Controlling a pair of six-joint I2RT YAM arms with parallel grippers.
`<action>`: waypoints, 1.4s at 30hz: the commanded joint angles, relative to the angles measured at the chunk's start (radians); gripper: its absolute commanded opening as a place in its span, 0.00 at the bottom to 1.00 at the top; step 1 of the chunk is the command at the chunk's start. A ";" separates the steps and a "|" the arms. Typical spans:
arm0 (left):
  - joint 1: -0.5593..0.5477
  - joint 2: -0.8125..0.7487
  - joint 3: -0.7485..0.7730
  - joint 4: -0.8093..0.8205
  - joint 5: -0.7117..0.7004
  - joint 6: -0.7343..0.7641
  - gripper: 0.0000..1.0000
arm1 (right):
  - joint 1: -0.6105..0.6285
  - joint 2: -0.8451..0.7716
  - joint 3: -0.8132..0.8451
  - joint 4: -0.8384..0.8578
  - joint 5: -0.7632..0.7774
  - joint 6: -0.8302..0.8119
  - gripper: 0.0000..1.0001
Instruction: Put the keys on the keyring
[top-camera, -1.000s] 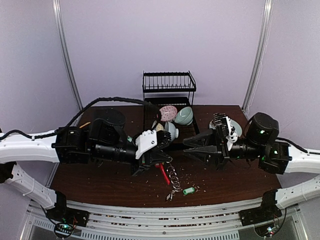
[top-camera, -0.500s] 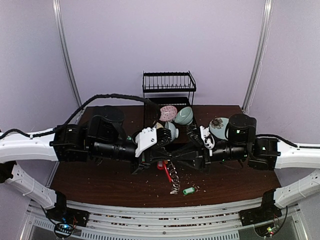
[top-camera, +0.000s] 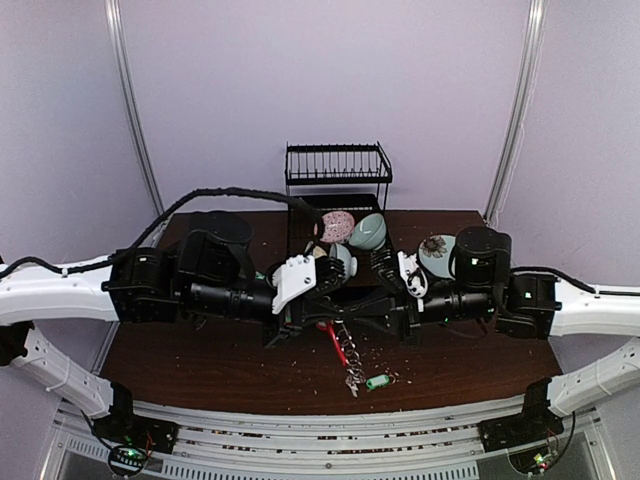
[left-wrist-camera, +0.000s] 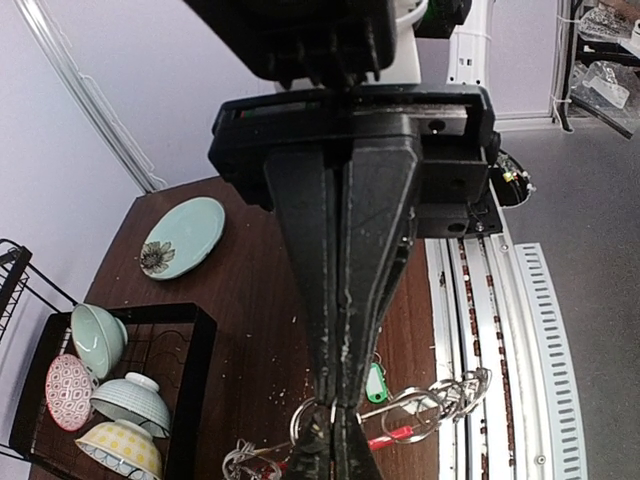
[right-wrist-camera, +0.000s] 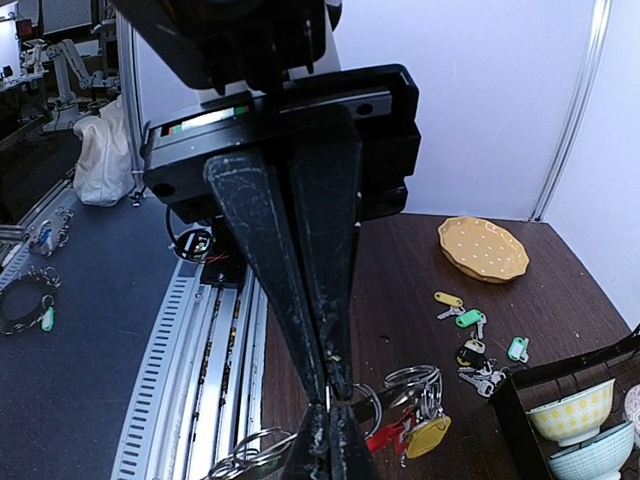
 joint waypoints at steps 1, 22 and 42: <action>-0.006 -0.025 0.014 0.073 0.040 -0.008 0.19 | -0.031 -0.031 -0.007 0.090 -0.034 0.059 0.00; -0.038 -0.084 -0.176 0.515 0.053 0.085 0.33 | -0.071 0.020 -0.221 0.877 -0.293 0.570 0.00; -0.057 -0.094 -0.185 0.468 0.048 0.116 0.20 | -0.070 0.008 -0.231 0.913 -0.265 0.598 0.00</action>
